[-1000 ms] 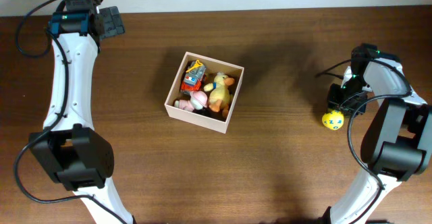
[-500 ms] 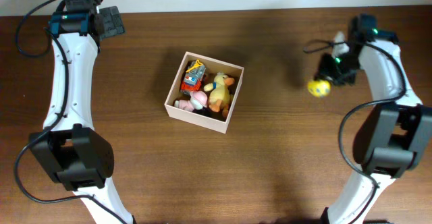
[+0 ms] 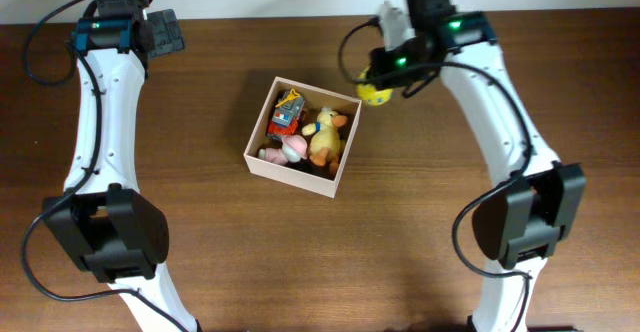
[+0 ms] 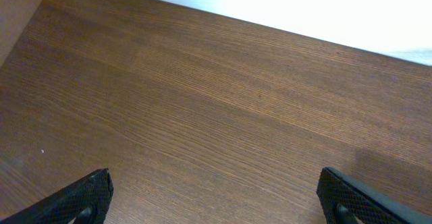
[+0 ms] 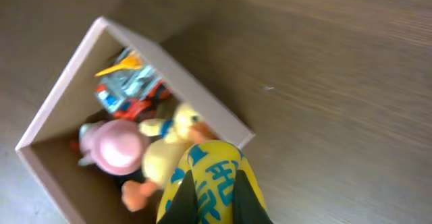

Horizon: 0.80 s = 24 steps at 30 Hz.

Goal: Pack container
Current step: 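Carry the yellow ball with the right gripper over the box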

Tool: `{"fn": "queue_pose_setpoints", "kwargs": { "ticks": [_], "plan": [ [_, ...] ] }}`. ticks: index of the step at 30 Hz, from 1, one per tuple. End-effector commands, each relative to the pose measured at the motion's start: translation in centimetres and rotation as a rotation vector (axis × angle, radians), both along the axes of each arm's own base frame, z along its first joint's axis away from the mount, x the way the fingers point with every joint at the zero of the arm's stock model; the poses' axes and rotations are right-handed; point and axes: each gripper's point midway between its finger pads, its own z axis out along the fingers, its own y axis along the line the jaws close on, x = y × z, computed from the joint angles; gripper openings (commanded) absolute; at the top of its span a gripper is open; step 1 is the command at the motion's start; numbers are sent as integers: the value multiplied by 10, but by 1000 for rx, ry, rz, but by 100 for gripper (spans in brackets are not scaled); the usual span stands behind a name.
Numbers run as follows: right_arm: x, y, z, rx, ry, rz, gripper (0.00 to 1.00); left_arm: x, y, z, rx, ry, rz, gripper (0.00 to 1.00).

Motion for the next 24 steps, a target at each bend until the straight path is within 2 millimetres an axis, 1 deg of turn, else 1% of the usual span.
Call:
{"fn": "queue_pose_setpoints", "kwargs": {
  "ticks": [1, 5, 10, 15, 17, 18, 21, 22, 24],
  "plan": [
    [-6, 24, 7, -2, -42, 101, 4, -1, 2, 2, 1, -7, 16, 99],
    [-11, 48, 9, 2, -70, 158, 4, -1, 2, 2, 1, -7, 16, 99],
    [-19, 77, 13, -16, -143, 289, 4, -1, 2, 2, 1, -7, 16, 99],
    [-22, 97, 16, -31, -213, 392, 4, -1, 2, 2, 1, -7, 16, 99],
    [-21, 105, 14, -31, -227, 412, 4, -1, 2, 2, 1, -7, 16, 99],
    [-21, 107, 12, -30, -228, 415, 4, -1, 2, 2, 1, -7, 16, 99],
    [-19, 115, -5, -34, -206, 428, 4, -1, 2, 2, 1, -7, 16, 99],
    [-19, 120, -18, -38, -187, 437, 4, -1, 2, 2, 1, -7, 16, 99],
    [-18, 123, -31, -42, -169, 442, 4, -1, 2, 2, 1, -7, 16, 99]
  ]
}}
